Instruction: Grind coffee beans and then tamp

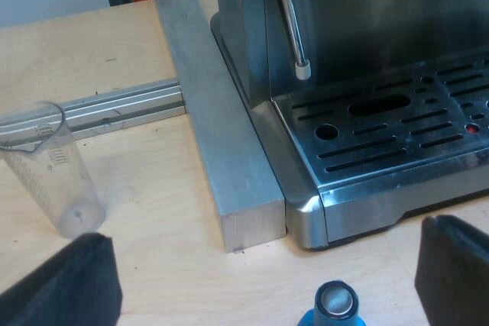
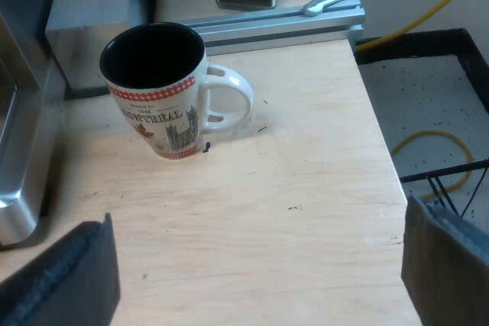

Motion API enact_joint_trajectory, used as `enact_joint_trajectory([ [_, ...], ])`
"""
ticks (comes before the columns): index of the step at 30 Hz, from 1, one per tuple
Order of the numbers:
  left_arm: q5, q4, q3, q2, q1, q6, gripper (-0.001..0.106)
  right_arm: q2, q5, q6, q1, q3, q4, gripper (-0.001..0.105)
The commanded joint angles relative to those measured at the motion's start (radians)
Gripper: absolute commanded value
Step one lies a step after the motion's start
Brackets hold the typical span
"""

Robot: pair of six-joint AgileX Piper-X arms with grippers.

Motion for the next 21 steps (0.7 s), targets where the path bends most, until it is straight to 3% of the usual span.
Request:
enact_joint_trajectory([
  [1, 0.005, -0.013, -0.004, -0.133, -0.002, -0.011, 0.08, 0.002, 0.001, -0.008, -0.004, -0.007, -0.009, 0.076],
  [5, 0.005, -0.012, -0.004, -0.133, -0.002, -0.029, 0.08, 0.002, 0.001, -0.025, -0.004, -0.009, -0.005, 0.076],
  [8, 0.043, -0.007, -0.017, -0.133, -0.002, -0.032, 0.08, 0.018, 0.001, -0.035, 0.0, -0.029, 0.029, 0.076],
  [13, 0.104, 0.064, -0.092, -0.076, -0.006, -0.035, 0.08, 0.094, -0.002, -0.035, 0.053, -0.107, 0.099, 0.076],
  [21, 0.209, 0.05, -0.13, 0.026, -0.057, -0.056, 0.08, 0.226, -0.004, -0.064, 0.191, -0.23, 0.191, 0.076],
])
